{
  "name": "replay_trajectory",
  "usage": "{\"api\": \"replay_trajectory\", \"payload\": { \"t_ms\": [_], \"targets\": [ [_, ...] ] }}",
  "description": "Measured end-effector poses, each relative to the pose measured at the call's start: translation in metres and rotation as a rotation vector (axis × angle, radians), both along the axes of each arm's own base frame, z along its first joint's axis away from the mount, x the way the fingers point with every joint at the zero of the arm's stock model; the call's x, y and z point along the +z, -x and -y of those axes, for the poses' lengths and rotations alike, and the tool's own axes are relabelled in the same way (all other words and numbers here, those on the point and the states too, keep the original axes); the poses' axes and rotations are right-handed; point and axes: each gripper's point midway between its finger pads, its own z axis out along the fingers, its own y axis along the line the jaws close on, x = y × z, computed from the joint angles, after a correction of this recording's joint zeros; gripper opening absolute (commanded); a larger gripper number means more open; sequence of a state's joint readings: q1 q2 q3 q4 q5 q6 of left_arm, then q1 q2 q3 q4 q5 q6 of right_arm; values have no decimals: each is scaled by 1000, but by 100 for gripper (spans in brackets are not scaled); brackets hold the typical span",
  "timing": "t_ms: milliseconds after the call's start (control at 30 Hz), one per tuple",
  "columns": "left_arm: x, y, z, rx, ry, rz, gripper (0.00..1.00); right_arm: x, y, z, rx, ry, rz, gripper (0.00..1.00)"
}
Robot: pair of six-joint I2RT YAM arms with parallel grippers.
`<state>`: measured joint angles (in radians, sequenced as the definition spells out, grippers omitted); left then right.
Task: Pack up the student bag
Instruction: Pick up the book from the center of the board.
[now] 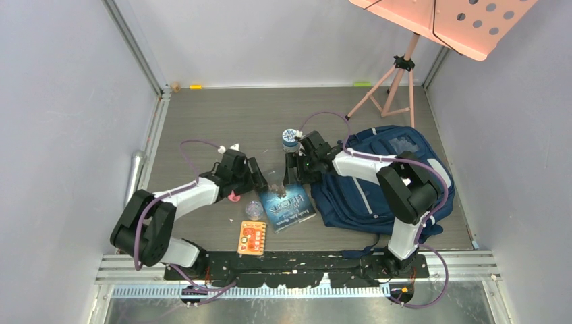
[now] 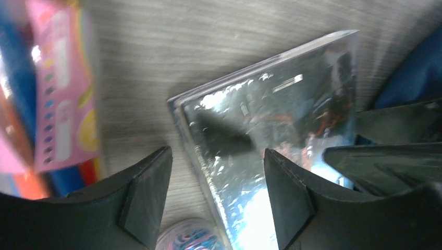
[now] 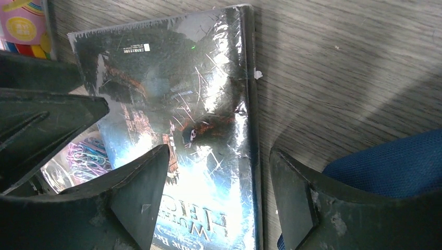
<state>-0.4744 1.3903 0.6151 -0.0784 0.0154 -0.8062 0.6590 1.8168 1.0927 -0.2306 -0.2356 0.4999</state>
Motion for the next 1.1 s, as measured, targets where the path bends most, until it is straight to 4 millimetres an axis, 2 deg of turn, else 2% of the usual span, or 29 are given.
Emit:
{"api": "replay_trajectory", "payload": {
  "t_ms": [167,367,567,767,900,1100],
  "targets": [
    [1,-15,17,-16,68,14,67,1,2,-3,11,-17,-6,76],
    [0,-32,20,4,116,56,46,0,4,-4,13,-45,-43,74],
    [-3,-36,15,25,126,71,35,1,2,-3,-13,-100,-59,65],
    [-3,-38,12,36,133,83,29,1,0,-2,-78,-163,-48,50],
    [-1,-37,11,42,139,93,28,1,0,-2,-125,-194,-60,45],
    [8,-35,9,47,146,110,27,27,2,-1,-158,-244,-34,39]
  ]
}}
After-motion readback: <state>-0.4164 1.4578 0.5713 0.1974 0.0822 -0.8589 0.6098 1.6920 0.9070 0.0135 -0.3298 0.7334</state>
